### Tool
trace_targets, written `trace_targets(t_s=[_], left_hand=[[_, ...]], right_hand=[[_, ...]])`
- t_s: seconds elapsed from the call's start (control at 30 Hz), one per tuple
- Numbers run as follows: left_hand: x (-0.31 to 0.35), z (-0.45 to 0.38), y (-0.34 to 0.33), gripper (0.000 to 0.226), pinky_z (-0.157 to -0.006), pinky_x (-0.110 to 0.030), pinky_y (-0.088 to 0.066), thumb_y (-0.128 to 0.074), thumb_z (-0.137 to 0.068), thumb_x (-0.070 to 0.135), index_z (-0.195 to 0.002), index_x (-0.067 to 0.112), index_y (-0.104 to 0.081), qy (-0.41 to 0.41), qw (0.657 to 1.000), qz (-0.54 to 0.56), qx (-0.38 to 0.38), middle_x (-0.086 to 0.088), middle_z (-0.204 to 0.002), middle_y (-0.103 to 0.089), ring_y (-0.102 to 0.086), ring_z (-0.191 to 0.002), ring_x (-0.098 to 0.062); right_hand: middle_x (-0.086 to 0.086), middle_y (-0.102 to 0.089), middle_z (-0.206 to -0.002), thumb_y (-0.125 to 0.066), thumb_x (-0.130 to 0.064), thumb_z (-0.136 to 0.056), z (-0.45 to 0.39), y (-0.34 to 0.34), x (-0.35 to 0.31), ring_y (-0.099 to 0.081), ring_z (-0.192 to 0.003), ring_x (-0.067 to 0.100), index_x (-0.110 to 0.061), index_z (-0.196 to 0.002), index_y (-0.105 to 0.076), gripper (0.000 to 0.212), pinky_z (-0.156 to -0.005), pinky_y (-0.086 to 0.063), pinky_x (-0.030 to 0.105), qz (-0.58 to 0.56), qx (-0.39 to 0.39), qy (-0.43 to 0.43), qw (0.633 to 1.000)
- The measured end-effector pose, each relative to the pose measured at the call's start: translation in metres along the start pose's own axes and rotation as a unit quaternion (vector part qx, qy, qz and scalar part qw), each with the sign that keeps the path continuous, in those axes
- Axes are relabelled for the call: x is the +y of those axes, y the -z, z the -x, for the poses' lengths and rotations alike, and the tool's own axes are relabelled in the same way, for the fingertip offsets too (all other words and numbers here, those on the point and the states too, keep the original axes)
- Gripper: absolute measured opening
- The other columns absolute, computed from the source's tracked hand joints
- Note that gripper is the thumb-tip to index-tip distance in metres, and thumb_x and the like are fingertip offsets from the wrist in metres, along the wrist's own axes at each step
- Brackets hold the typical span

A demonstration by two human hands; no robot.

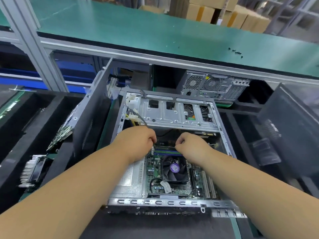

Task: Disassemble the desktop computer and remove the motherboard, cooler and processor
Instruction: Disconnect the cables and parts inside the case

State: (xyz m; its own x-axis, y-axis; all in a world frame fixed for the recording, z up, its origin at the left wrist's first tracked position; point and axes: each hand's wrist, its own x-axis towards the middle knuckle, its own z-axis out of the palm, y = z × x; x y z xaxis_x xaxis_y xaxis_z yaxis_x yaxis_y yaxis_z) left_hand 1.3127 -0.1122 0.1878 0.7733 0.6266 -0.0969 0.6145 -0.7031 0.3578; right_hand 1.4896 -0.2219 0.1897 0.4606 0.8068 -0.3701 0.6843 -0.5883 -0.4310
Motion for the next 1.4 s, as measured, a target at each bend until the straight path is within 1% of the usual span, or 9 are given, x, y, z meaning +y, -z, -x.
trace_targets(t_s=[0.2, 0.33, 0.4, 0.53, 0.63, 0.77, 0.93, 1.07, 1.4], left_hand=[[0.012, 0.004, 0.007, 0.025, -0.085, -0.034, -0.052, -0.047, -0.094, 0.03, -0.105, 0.041, -0.066, -0.085, 0.995, 0.049, -0.035, 0.017, -0.106, -0.063, -0.058, -0.097, -0.008], [0.028, 0.008, 0.012, 0.021, -0.088, -0.031, -0.05, -0.052, -0.092, 0.031, -0.1, 0.043, -0.067, -0.128, 0.985, 0.104, -0.044, 0.021, -0.103, -0.06, -0.057, -0.096, -0.005], [0.036, 0.011, 0.013, 0.02, -0.089, -0.029, -0.048, -0.054, -0.092, 0.03, -0.098, 0.044, -0.067, -0.137, 0.978, 0.148, -0.044, 0.024, -0.103, -0.061, -0.057, -0.099, -0.002], [0.055, 0.016, 0.017, 0.023, -0.089, -0.031, -0.052, -0.055, -0.091, 0.028, -0.095, 0.048, -0.067, -0.131, 0.963, 0.233, -0.039, 0.026, -0.1, -0.066, -0.062, -0.094, 0.001], [0.073, 0.018, 0.018, 0.026, -0.084, -0.032, -0.055, -0.057, -0.091, 0.024, -0.093, 0.047, -0.069, -0.13, 0.95, 0.282, -0.023, 0.024, -0.091, -0.069, -0.064, -0.086, 0.001], [0.104, 0.016, 0.015, 0.028, -0.08, -0.027, -0.054, -0.059, -0.092, 0.018, -0.092, 0.043, -0.07, -0.144, 0.938, 0.314, -0.008, 0.026, -0.088, -0.069, -0.063, -0.085, 0.005], [0.162, 0.009, 0.002, 0.027, -0.071, -0.02, -0.05, -0.058, -0.093, 0.018, -0.091, 0.041, -0.071, -0.152, 0.939, 0.308, -0.011, 0.025, -0.089, -0.069, -0.063, -0.084, 0.004], [0.218, 0.003, -0.017, 0.028, -0.071, -0.036, -0.059, -0.055, -0.094, 0.019, -0.091, 0.043, -0.071, -0.143, 0.943, 0.3, -0.03, 0.014, -0.088, -0.07, -0.065, -0.077, -0.009], [0.313, -0.013, -0.075, 0.025, -0.083, -0.025, -0.05, -0.056, -0.092, 0.019, -0.093, 0.039, -0.071, -0.118, 0.964, 0.233, -0.04, 0.021, -0.096, -0.067, -0.059, -0.091, 0.005]], right_hand=[[-0.008, -0.065, -0.068, -0.057, -0.026, -0.089, 0.037, 0.016, 0.001, -0.056, -0.053, 0.006, -0.03, -0.084, -0.068, 0.013, -0.049, -0.041, 0.021, -0.123, 0.09, 0.001, 0.988], [-0.006, -0.064, -0.061, -0.058, -0.02, -0.091, 0.07, 0.035, 0.007, -0.047, -0.041, 0.0, -0.027, -0.08, -0.07, 0.017, -0.039, -0.036, 0.014, -0.235, 0.189, -0.001, 0.953], [-0.006, -0.064, -0.062, -0.057, -0.018, -0.089, 0.086, 0.044, 0.015, -0.045, -0.042, 0.003, -0.025, -0.079, -0.07, 0.019, -0.042, -0.036, 0.017, -0.264, 0.233, -0.002, 0.936], [-0.008, -0.064, -0.065, -0.055, -0.021, -0.087, 0.106, 0.058, 0.044, -0.054, -0.061, 0.0, -0.02, -0.08, -0.071, 0.017, -0.067, -0.043, 0.029, -0.288, 0.285, -0.008, 0.914], [-0.006, -0.062, -0.064, -0.054, -0.022, -0.087, 0.115, 0.064, 0.073, -0.047, -0.059, 0.016, -0.026, -0.082, -0.072, 0.019, -0.059, -0.041, 0.029, -0.319, 0.301, -0.023, 0.898], [-0.007, -0.062, -0.062, -0.054, -0.023, -0.086, 0.123, 0.07, 0.113, -0.044, -0.052, 0.006, -0.027, -0.082, -0.072, 0.019, -0.057, -0.039, 0.024, -0.342, 0.316, -0.038, 0.884], [-0.006, -0.062, -0.062, -0.055, -0.018, -0.089, 0.132, 0.078, 0.178, -0.045, -0.054, 0.01, -0.024, -0.079, -0.072, 0.021, -0.06, -0.041, 0.027, -0.345, 0.298, -0.065, 0.888], [-0.008, -0.064, -0.063, -0.056, -0.018, -0.087, 0.136, 0.08, 0.239, -0.049, -0.056, 0.007, -0.02, -0.076, -0.071, 0.019, -0.063, -0.042, 0.028, -0.337, 0.266, -0.107, 0.897], [-0.009, -0.062, -0.065, -0.07, -0.019, -0.081, 0.122, 0.058, 0.361, -0.049, -0.054, 0.007, -0.021, -0.077, -0.067, 0.006, -0.053, -0.035, 0.022, -0.277, 0.149, -0.166, 0.934]])
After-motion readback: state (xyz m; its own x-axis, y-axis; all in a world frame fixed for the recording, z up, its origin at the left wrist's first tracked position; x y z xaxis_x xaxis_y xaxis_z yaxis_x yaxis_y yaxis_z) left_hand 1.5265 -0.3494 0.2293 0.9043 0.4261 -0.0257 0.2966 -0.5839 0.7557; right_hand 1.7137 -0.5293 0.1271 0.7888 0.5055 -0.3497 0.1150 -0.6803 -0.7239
